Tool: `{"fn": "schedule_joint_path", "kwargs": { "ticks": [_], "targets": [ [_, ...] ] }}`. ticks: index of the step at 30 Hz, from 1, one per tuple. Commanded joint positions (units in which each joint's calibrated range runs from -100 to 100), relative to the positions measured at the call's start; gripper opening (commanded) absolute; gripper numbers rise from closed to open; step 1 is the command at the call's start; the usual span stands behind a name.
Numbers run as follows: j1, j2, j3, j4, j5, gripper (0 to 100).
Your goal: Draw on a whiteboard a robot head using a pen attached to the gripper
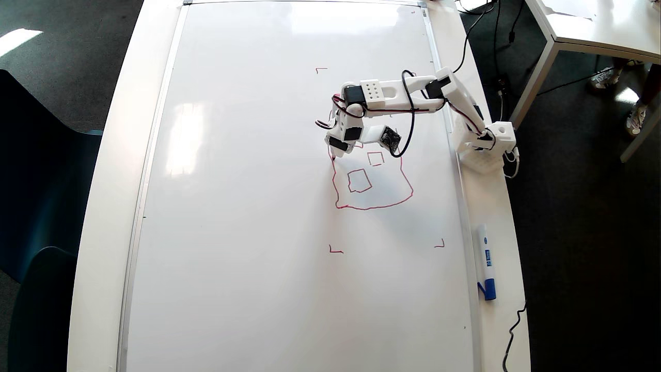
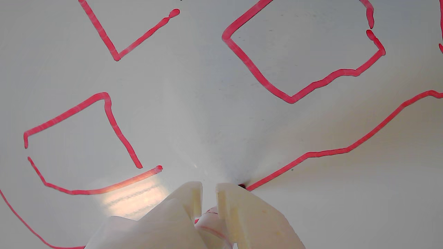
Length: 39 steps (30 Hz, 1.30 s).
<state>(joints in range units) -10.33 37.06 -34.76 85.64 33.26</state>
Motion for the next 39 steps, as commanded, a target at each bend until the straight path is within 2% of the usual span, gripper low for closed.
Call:
{"fn": "schedule_joint_path", "kwargs": {
  "ticks": [1,5,18,33,39],
  "targets": [
    [-0.02,0.13,-1.14,-3.19,0.20,1],
    [0.06,0.97,-1.23,-5.10,0.25,1],
    [0.42,12.71,-19.75,-4.93,0.25,1],
    [-4.00,13.13,-19.66,-5.45,-0.13,1],
    [-2.82,13.21,-19.39,-10.32,0.09,1]
  ]
}}
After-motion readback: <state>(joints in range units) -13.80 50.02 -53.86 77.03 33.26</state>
